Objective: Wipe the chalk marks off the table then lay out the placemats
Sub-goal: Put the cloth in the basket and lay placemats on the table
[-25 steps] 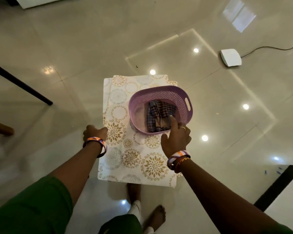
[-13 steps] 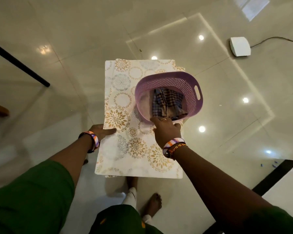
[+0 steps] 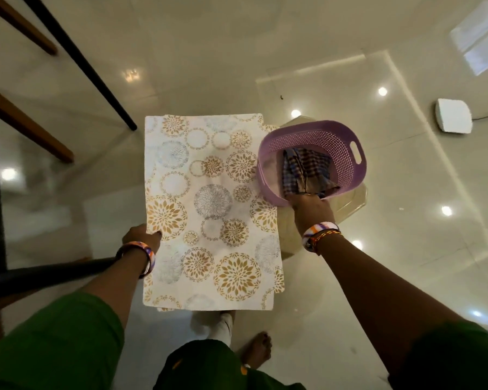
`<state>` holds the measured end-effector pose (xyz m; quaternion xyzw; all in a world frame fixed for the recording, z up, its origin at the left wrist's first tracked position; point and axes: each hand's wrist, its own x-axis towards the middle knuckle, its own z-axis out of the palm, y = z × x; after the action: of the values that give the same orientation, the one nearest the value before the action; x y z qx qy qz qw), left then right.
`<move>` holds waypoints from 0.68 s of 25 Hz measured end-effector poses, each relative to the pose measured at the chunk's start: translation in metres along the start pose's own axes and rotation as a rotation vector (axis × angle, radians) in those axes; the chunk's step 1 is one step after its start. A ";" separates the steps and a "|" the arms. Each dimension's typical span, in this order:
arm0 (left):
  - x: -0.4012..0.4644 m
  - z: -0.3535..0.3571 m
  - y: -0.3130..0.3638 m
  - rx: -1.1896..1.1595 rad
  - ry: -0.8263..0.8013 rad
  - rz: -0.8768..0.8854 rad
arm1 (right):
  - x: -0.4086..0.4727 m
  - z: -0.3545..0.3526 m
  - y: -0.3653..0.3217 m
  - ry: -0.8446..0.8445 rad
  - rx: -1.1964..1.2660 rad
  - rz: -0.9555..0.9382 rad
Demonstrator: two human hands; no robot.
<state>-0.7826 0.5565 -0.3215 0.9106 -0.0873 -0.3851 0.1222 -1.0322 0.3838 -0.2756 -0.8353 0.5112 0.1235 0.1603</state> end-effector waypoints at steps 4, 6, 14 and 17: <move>-0.016 -0.006 -0.026 -0.030 0.013 -0.054 | -0.002 -0.001 -0.001 -0.005 -0.039 0.010; -0.027 -0.006 -0.038 -0.090 -0.016 -0.047 | -0.005 -0.001 0.001 -0.012 -0.059 0.014; -0.078 -0.005 -0.114 -0.448 -0.031 -0.066 | -0.020 0.001 0.014 -0.043 -0.164 -0.031; -0.099 -0.002 -0.131 -0.527 -0.017 -0.082 | -0.041 0.007 0.015 -0.017 -0.173 -0.078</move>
<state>-0.8409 0.7069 -0.2901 0.8467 0.0520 -0.4070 0.3387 -1.0642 0.4141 -0.2692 -0.8643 0.4642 0.1679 0.0966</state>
